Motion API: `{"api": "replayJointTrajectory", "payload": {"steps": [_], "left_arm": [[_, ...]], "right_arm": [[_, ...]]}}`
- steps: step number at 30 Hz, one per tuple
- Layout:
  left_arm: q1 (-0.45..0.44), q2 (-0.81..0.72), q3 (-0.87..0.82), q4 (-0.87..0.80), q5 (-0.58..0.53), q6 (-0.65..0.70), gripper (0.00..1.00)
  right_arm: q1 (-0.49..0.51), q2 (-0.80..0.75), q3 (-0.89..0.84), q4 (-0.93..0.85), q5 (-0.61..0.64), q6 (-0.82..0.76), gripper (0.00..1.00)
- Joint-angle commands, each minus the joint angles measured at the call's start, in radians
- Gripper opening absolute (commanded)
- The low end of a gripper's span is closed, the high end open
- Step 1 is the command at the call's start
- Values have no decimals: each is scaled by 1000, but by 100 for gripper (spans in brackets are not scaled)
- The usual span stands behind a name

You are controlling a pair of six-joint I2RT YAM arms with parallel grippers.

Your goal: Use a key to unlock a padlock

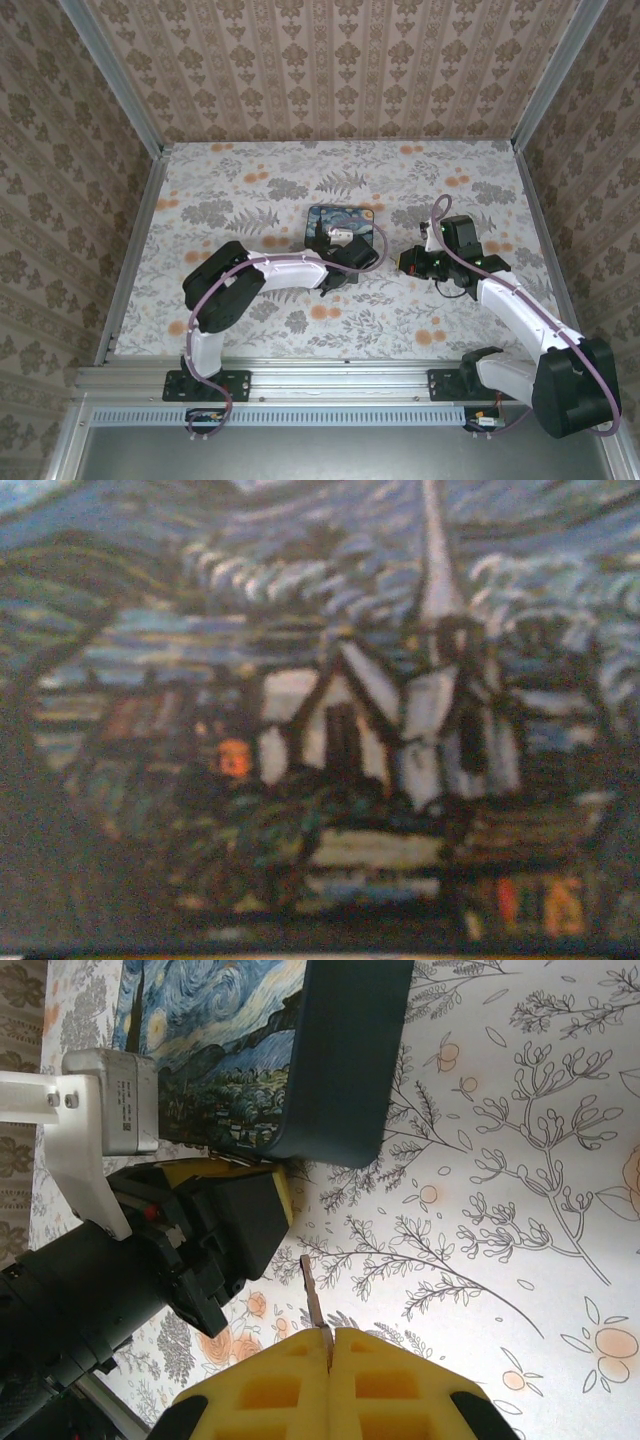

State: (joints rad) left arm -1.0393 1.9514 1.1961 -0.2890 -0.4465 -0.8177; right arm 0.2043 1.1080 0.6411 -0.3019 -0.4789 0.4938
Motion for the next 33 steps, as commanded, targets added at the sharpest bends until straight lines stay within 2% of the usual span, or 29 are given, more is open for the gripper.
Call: {"api": "replayJointTrajectory", "payload": {"steps": [1, 6, 9, 16, 20, 25, 28, 33], "left_arm": [[-1, 27, 31, -22, -20, -11, 33], [-1, 10, 31, -46, -29, -17, 25], [-2, 3, 67, -128, -8, -17, 24], [13, -65, 180, -440, 223, 22, 17], [25, -101, 287, -655, 276, 75, 17], [45, -129, 395, -843, 403, 77, 18], [35, -116, 488, -970, 414, 81, 18], [68, -102, 566, -1065, 510, 43, 18]], "right_arm": [[-5, -2, -9, 15, -22, -12, 0], [-7, -7, -12, 4, -18, -15, 0], [-7, -15, -4, -14, -17, -23, 0], [-7, -33, 70, -121, -1, -102, 0], [-7, -16, 94, -126, 6, -118, 0], [-8, 1, 110, -112, -12, -132, 0], [-8, 1, 115, -115, -21, -145, 0], [-8, 0, 118, -113, -41, -142, 0]]}}
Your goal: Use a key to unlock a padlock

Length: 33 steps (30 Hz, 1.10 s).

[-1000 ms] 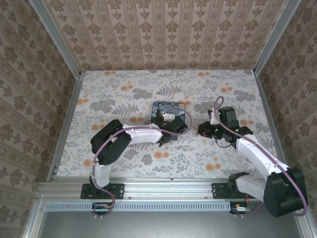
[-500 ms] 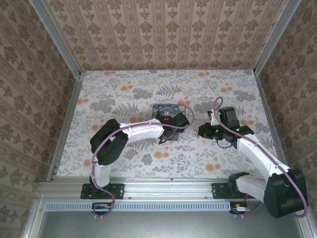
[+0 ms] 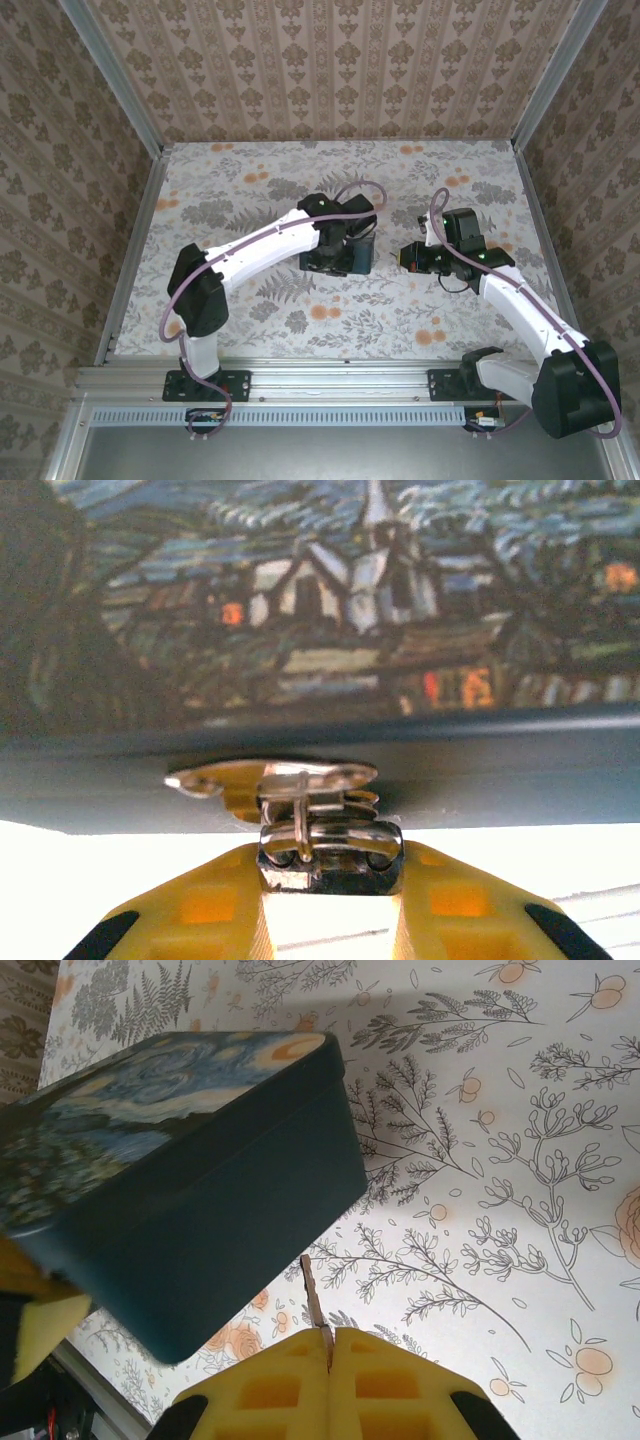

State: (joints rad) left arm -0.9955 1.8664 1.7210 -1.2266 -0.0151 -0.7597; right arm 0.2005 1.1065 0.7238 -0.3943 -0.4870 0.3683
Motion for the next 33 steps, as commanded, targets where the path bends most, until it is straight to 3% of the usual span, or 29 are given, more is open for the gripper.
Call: {"api": "replayJointTrajectory", "payload": {"steps": [1, 10, 23, 30, 33], "left_arm": [[34, -14, 42, -135, 107, -29, 17], [83, 82, 144, -322, 208, -67, 16], [166, 301, 378, -408, 319, -5, 19], [219, 429, 664, -560, 291, 49, 19], [226, 448, 720, -571, 329, 42, 19]], "right_arm": [[-4, 0, 40, -23, -34, -14, 0], [-5, -14, 62, -23, -47, 15, 0], [0, 23, 74, 24, -70, 46, 0], [0, 29, 93, 14, -69, 45, 0], [-1, 39, 101, 12, -67, 45, 0]]}}
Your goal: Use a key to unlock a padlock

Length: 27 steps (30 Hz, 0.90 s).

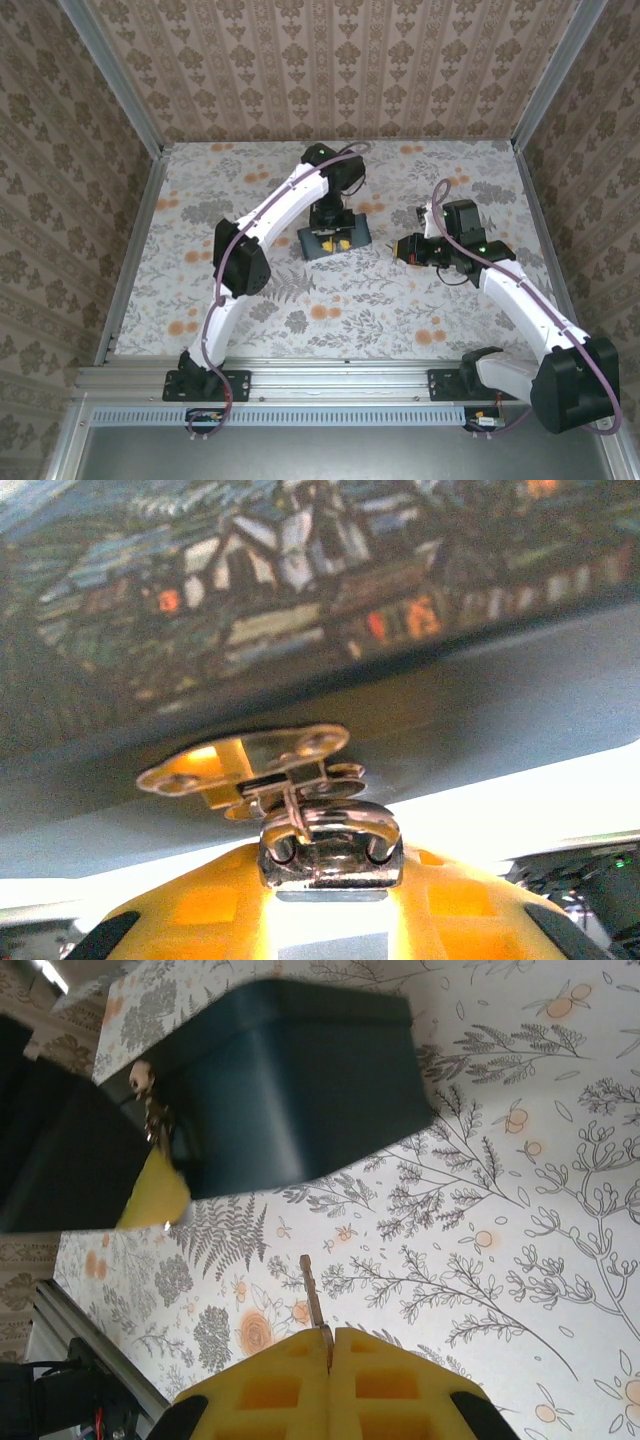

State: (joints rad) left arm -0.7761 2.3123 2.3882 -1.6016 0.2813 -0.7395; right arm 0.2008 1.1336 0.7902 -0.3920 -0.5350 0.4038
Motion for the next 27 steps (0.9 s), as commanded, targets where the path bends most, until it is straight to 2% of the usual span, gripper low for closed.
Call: {"api": "replayJointTrajectory", "payload": {"steps": [1, 10, 16, 20, 27], "left_arm": [[6, 2, 56, -196, 44, 20, 19], [14, -34, 27, -196, 134, -5, 21], [6, -78, -13, -198, 180, -14, 28], [11, -113, -69, -197, 208, -10, 28], [37, -122, -87, -196, 197, 14, 34]], "right_arm": [[0, 16, 37, 12, -17, 12, 0], [8, 38, 54, -3, -22, 10, 0], [29, 36, 77, -23, -9, 19, 0], [54, 27, 87, -36, 13, 25, 0], [88, 20, 84, -36, 43, 44, 0]]}}
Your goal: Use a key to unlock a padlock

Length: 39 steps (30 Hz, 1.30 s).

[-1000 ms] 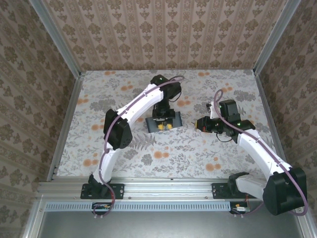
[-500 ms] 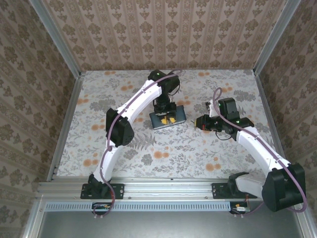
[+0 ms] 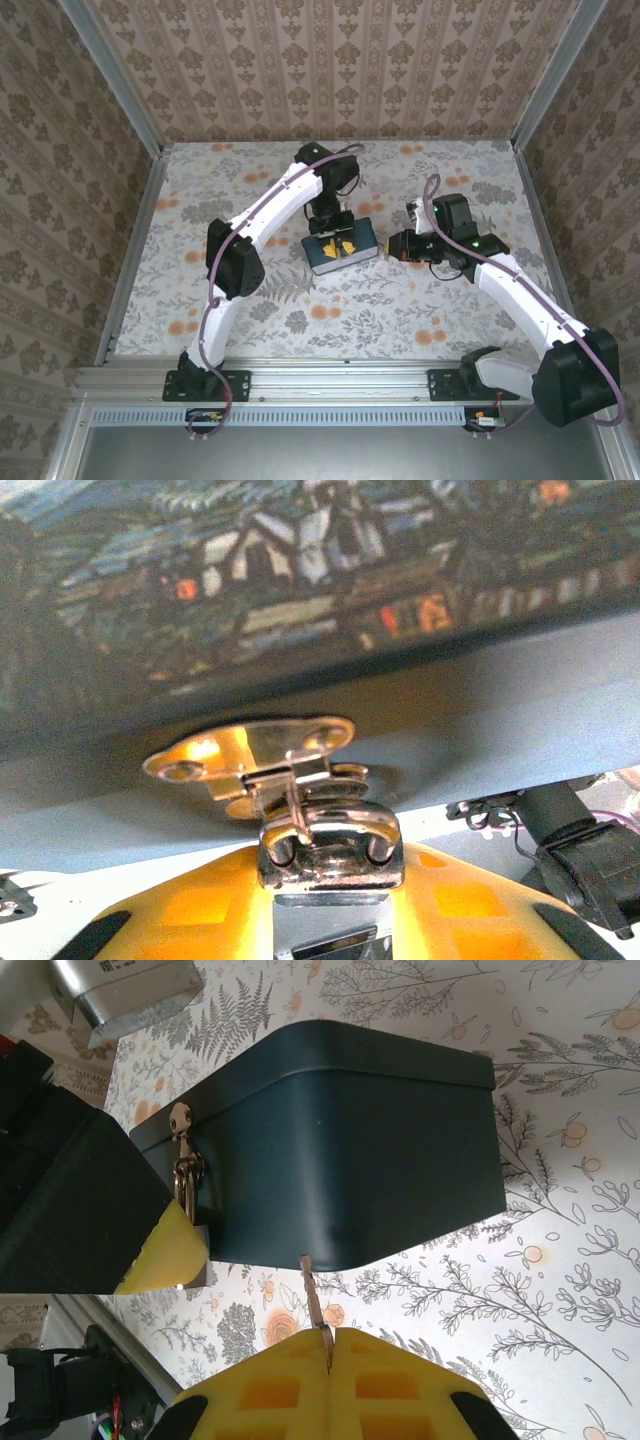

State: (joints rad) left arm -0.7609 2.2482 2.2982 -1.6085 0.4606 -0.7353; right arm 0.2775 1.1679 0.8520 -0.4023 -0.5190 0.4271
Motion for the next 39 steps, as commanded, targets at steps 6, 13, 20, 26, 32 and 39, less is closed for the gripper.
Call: {"api": "replayJointTrajectory", "payload": {"steps": [6, 13, 20, 26, 32, 39], "left_arm": [[51, -32, 32, -179, 15, 22, 47], [94, -24, 148, -134, -5, 43, 48], [150, -173, -112, 201, -110, 137, 52], [233, -255, -385, 462, -135, 283, 50], [263, -270, -473, 617, 32, 344, 50], [245, -278, -560, 738, 266, 333, 50]], "right_arm": [[28, -11, 32, -40, 41, 19, 0], [55, -22, -3, -27, 8, 30, 0], [103, -40, -64, 42, -64, 113, 0], [181, -20, -109, 130, -60, 228, 0], [211, 31, -123, 261, -36, 319, 0], [214, 29, -126, 224, -14, 318, 0]]}}
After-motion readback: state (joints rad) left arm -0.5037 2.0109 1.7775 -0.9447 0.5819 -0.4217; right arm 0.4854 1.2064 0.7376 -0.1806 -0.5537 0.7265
